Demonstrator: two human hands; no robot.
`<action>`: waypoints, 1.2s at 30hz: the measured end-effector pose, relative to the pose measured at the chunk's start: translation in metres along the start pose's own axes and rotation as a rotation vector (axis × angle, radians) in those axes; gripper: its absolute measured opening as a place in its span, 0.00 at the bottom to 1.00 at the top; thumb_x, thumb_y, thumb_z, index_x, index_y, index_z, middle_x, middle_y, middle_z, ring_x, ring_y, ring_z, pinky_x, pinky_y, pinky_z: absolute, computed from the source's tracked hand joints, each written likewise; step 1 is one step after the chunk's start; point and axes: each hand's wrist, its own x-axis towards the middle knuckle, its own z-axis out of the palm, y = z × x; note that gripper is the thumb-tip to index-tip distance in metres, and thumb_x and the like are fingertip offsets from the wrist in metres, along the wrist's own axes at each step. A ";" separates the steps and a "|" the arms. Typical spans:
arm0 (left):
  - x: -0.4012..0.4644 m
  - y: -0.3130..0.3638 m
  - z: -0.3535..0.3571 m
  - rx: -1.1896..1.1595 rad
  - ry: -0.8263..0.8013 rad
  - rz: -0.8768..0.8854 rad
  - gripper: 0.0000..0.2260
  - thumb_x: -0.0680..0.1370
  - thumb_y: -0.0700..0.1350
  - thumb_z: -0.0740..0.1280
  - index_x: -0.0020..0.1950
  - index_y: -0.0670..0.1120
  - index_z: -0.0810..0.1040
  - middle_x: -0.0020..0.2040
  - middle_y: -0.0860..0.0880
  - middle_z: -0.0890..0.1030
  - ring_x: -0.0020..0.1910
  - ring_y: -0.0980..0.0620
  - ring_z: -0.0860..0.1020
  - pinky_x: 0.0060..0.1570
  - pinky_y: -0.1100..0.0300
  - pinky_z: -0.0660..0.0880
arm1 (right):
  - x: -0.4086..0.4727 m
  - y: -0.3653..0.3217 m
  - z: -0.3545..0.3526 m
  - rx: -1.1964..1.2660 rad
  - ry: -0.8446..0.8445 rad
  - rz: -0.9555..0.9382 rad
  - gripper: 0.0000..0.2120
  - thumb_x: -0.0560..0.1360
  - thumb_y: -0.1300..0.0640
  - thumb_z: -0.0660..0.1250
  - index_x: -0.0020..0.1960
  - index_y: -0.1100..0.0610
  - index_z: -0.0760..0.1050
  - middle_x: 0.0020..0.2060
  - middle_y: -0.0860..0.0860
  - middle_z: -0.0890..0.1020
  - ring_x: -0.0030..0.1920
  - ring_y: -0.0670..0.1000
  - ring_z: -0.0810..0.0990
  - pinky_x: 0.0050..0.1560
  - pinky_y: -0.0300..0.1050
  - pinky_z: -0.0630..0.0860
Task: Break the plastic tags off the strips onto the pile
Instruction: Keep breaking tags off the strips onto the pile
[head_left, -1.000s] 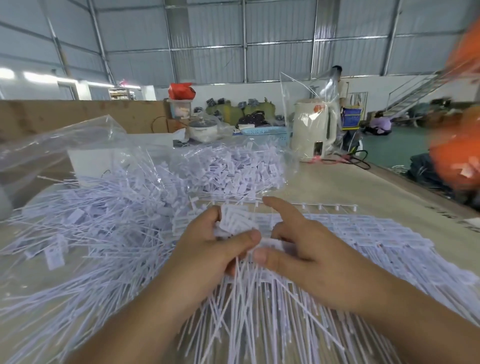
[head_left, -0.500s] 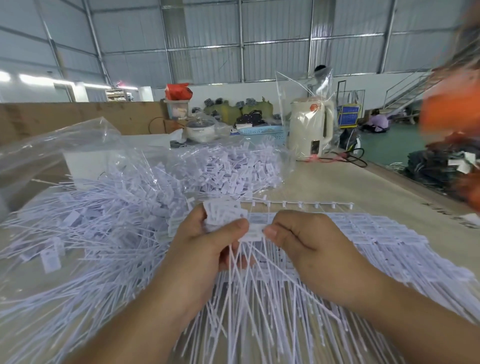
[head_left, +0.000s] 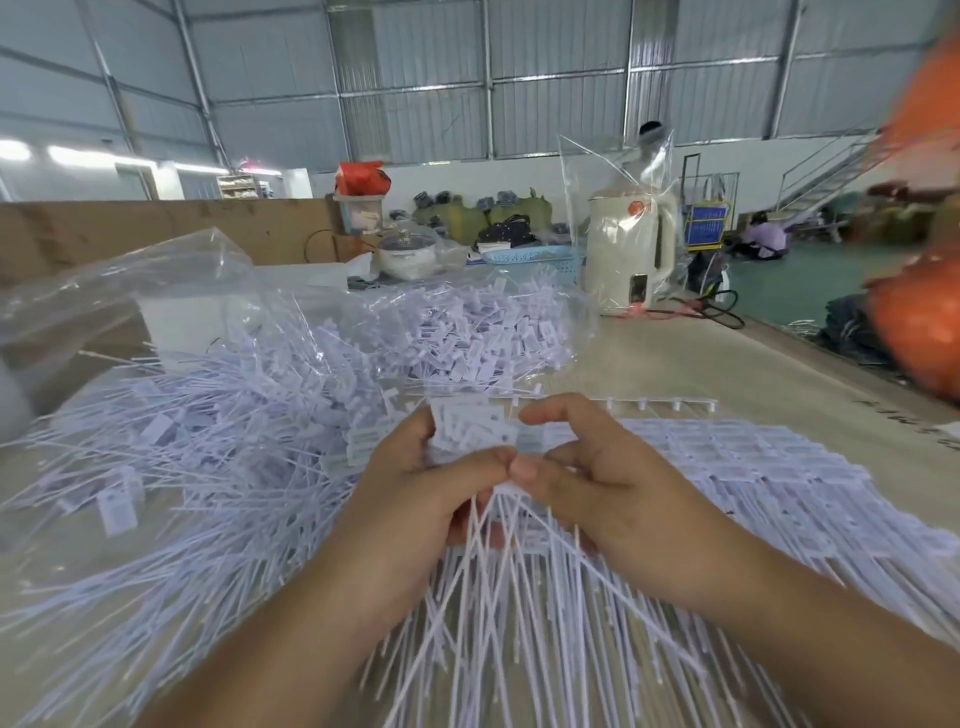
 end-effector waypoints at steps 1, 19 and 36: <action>0.000 0.000 0.000 0.004 -0.010 -0.005 0.13 0.66 0.44 0.75 0.49 0.52 0.83 0.47 0.42 0.85 0.40 0.46 0.83 0.32 0.54 0.78 | 0.000 0.002 0.000 0.022 -0.013 0.020 0.18 0.70 0.34 0.65 0.58 0.36 0.69 0.28 0.39 0.76 0.27 0.42 0.72 0.31 0.42 0.68; -0.001 -0.009 0.004 0.358 -0.026 0.002 0.28 0.70 0.76 0.55 0.65 0.66 0.71 0.60 0.71 0.76 0.59 0.72 0.73 0.64 0.60 0.68 | 0.002 -0.003 0.011 0.418 -0.101 0.048 0.19 0.74 0.50 0.68 0.63 0.52 0.74 0.35 0.51 0.82 0.25 0.50 0.77 0.22 0.40 0.71; 0.002 -0.008 0.015 0.076 0.084 0.072 0.28 0.63 0.64 0.72 0.60 0.63 0.70 0.41 0.53 0.83 0.36 0.53 0.82 0.32 0.59 0.76 | 0.006 -0.007 0.007 0.510 0.027 0.054 0.16 0.69 0.64 0.72 0.56 0.59 0.78 0.35 0.56 0.80 0.23 0.47 0.72 0.23 0.37 0.66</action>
